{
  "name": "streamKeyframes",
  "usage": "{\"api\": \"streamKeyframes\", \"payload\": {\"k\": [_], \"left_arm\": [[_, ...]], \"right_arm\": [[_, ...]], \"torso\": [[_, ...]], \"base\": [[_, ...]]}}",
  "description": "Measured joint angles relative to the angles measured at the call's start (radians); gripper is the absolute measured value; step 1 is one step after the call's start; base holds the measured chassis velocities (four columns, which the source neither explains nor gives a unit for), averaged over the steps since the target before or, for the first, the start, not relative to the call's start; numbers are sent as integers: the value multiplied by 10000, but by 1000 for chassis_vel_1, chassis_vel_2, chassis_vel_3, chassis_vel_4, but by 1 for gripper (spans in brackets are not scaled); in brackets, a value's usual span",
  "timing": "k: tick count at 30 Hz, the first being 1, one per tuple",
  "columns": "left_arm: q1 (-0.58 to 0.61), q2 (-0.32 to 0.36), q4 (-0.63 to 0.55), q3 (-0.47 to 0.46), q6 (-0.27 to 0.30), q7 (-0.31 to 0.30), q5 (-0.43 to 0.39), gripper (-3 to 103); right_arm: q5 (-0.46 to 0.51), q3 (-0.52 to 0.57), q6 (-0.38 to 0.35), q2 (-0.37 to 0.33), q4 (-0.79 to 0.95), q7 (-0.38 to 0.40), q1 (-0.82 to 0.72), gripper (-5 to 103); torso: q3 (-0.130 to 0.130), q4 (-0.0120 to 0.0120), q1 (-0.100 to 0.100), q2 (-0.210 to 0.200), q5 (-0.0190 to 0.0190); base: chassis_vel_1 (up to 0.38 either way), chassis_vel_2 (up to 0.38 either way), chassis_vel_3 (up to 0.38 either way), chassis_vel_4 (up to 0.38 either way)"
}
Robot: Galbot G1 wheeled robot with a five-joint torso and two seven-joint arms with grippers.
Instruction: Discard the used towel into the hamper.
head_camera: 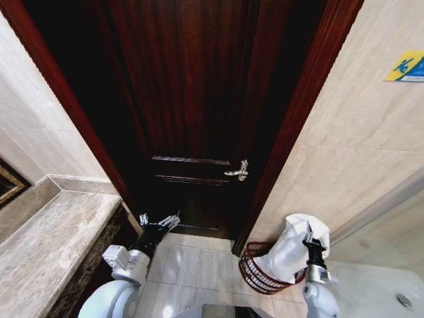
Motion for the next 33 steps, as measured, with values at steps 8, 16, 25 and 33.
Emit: {"api": "streamKeyframes", "payload": {"k": [8,16,25,33], "left_arm": [[0,0,0,0,0,0,0,99],[0,1,0,0,0,0,0,99],[0,0,0,0,0,0,0,99],[0,0,0,0,0,0,0,99]], "right_arm": [[-207,-52,324,32,-1252,61,463,5],[-335,-51,518,-4,-2421,-56,796,5],[-328,113,480,-371,-3871,-701,1400,5],[-207,-44,-318,-307,-4191,-975,1643,5]], "torso": [[0,0,0,0,-1],[0,0,0,0,0],[0,0,-1,0,1],[0,-5,-1,0,-1]], "base": [[0,0,0,0],[0,0,0,0],[0,0,0,0],[0,0,0,0]]}}
